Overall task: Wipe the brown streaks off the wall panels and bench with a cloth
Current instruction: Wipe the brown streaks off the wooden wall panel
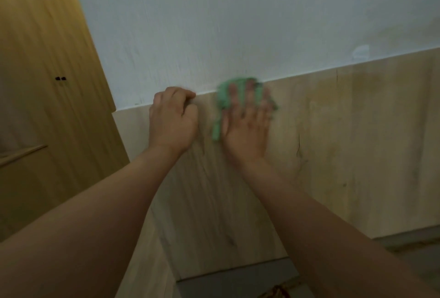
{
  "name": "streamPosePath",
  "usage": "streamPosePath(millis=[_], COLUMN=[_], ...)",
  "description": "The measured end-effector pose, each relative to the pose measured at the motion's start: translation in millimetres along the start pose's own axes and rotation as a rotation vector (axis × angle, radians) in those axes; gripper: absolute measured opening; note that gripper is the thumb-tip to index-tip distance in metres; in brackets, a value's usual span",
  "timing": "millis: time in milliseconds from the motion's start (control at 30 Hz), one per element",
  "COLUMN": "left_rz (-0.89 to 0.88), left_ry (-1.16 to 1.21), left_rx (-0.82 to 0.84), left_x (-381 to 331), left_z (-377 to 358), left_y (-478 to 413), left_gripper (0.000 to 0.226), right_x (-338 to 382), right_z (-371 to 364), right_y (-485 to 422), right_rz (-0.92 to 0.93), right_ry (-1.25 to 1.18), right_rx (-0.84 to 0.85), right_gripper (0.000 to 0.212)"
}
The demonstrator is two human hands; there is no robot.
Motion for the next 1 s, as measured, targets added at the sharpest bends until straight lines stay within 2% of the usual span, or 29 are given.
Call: streamPosePath(millis=[67,100,133,167,300,367,400,467,533,600,667,700,767,900,933,1000], left_rz=[0.005,0.004,-0.006,-0.020,-0.024,-0.067,-0.105,-0.185,-0.271,-0.337,-0.357,-0.357,-0.379,-0.452,-0.465,-0.494], left_ry=[-0.018,-0.039,-0.074,-0.133,-0.356,-0.389,-0.401,-0.424,-0.457,-0.497,-0.557,-0.579,-0.603,-0.652,-0.654,-0.662], left_rx=[-0.021,-0.029,-0.042,-0.048,-0.034,-0.030,-0.020,0.035,0.094,0.115,0.142,0.147,0.138,0.115,0.111,0.097], left_x=[-4,-7,-8,-11,-11,-17,-21,-34,-50,-61,-60,-58,-53,-41,-40,-35], left_z=[-4,-5,-8,-11,-31,-42,-48,-65,-84,-96,-107,-112,-116,-117,-118,-122], left_y=[4,8,12,16,29,33,36,42,45,44,39,37,36,37,37,39], left_gripper=[0.058,0.060,0.061,0.061,0.062,0.067,0.070,0.075,0.075,0.065,0.060,0.061,0.065,0.073,0.073,0.069], right_x=[20,11,-7,-30,-146,-170,-166,-142,-112,-102,-110,-120,-143,-191,-191,-173], right_z=[-6,-6,-3,1,34,45,44,34,21,19,23,25,27,42,42,34], right_y=[19,25,26,21,4,-4,-3,23,84,143,164,158,125,44,39,51], right_rz=[0.494,0.624,0.628,0.517,-0.167,-0.352,-0.374,-0.266,0.016,0.272,0.420,0.433,0.280,-0.312,-0.398,-0.412], right_ry=[-0.021,-0.027,-0.011,0.022,0.126,0.075,0.067,0.074,0.065,0.053,0.052,0.062,0.099,0.088,0.058,0.060], right_rx=[0.142,0.170,0.160,0.126,-0.048,-0.078,-0.076,-0.041,0.081,0.229,0.292,0.294,0.246,0.018,-0.010,-0.039], right_gripper=[0.063,0.061,0.061,0.062,0.064,0.065,0.065,0.064,0.062,0.061,0.061,0.062,0.067,0.073,0.073,0.071])
Point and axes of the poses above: each hand's wrist, its own y-axis away from the middle knuckle, its own z-axis out of the back of the hand, x = y × z, the point moved 4 cm from there along -y, towards the middle knuckle, and after that the axes turned 8 degrees about z, right-handed, at the moved point
